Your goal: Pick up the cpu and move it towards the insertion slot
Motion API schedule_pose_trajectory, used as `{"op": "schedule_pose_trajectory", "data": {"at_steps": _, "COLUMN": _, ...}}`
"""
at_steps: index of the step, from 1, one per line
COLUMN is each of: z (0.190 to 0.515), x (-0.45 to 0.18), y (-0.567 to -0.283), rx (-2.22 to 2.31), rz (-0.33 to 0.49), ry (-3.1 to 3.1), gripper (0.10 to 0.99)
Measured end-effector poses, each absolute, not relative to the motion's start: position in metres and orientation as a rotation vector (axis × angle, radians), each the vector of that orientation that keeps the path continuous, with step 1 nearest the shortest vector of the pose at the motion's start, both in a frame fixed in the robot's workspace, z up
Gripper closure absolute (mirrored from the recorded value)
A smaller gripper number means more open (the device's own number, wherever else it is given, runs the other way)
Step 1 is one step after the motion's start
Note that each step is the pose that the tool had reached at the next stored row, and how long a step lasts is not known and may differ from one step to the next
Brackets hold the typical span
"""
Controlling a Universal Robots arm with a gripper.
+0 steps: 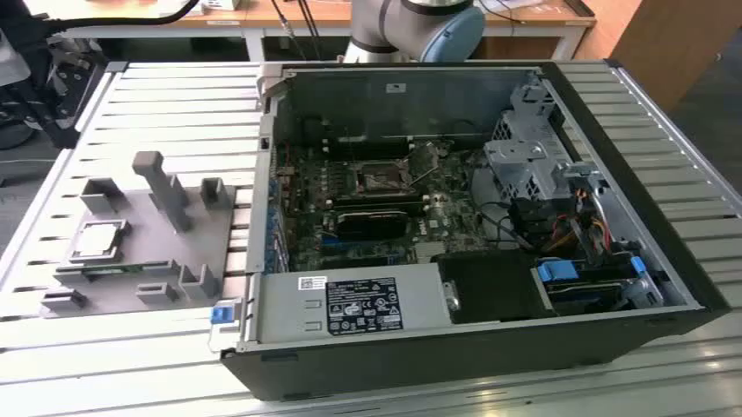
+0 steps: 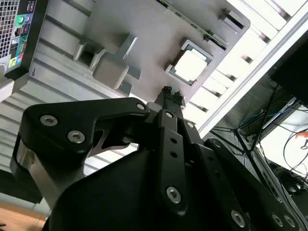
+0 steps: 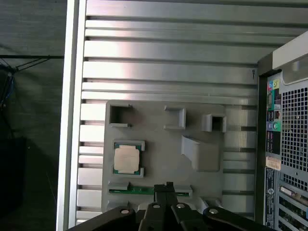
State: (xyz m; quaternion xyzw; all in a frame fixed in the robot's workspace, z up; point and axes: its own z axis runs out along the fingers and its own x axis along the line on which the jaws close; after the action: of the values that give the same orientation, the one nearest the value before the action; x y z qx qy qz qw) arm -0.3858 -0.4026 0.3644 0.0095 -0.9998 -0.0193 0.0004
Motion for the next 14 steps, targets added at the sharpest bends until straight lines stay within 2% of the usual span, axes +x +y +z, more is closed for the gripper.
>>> {"op": "schedule_pose_trajectory", "data": {"at_steps": 14, "z": 0.3644, "x": -0.3866, "y": -0.4027, "rx": 0.03, "rz": -0.061, "ry": -3.14, "gripper": 0.98}}
